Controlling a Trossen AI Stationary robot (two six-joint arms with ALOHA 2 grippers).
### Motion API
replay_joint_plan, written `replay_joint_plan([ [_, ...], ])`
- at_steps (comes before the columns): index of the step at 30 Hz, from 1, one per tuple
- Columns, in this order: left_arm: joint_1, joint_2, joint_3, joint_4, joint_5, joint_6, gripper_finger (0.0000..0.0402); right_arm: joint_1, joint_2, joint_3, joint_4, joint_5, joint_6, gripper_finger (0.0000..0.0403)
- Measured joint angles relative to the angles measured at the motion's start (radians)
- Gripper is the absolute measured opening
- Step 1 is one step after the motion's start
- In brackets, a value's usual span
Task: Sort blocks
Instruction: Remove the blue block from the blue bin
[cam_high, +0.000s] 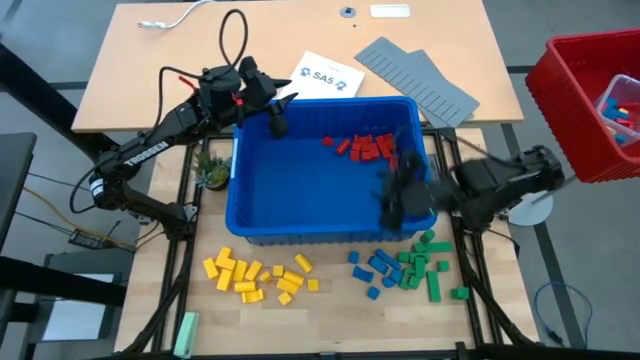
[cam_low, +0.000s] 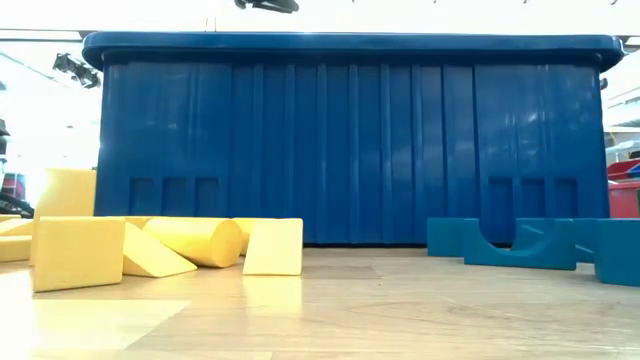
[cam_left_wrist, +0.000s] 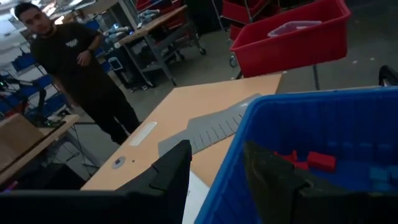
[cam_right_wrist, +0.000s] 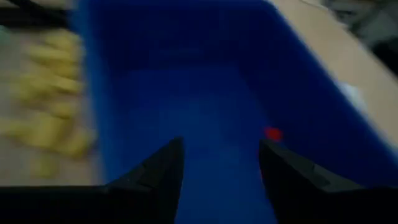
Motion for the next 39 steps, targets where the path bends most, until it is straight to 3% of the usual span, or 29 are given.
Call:
replay_joint_plan([
  [4, 0.0, 0.0, 0.0, -0.003, 0.0, -0.044, 0.0158, -0.2, -0.005, 0.0, -0.062, -0.076, -0.134, 0.021],
  [10, 0.0, 0.0, 0.0, -0.032, 0.0, -0.046, 0.0158, -0.508, 0.041, -0.012, -0.081, -0.4, -0.336, 0.0246],
  [17, 0.0, 0.0, 0.0, -0.157, 0.0, -0.046, 0.0158, -0.753, 0.123, -0.091, -0.083, -0.676, -0.571, 0.0253],
  [21, 0.0, 0.0, 0.0, -0.189, 0.0, -0.044, 0.0158, -0.812, 0.175, -0.168, -0.064, -0.796, -0.679, 0.0243],
  [31, 0.0, 0.034, 0.0, -0.206, 0.015, -0.036, 0.0158, -0.865, 0.277, -0.33, -0.038, -0.921, -0.823, 0.0229],
  [39, 0.0, 0.073, 0.0, -0.2, 0.0, -0.003, 0.0158, -0.868, 0.291, -0.483, -0.021, -0.906, -0.979, 0.0228],
])
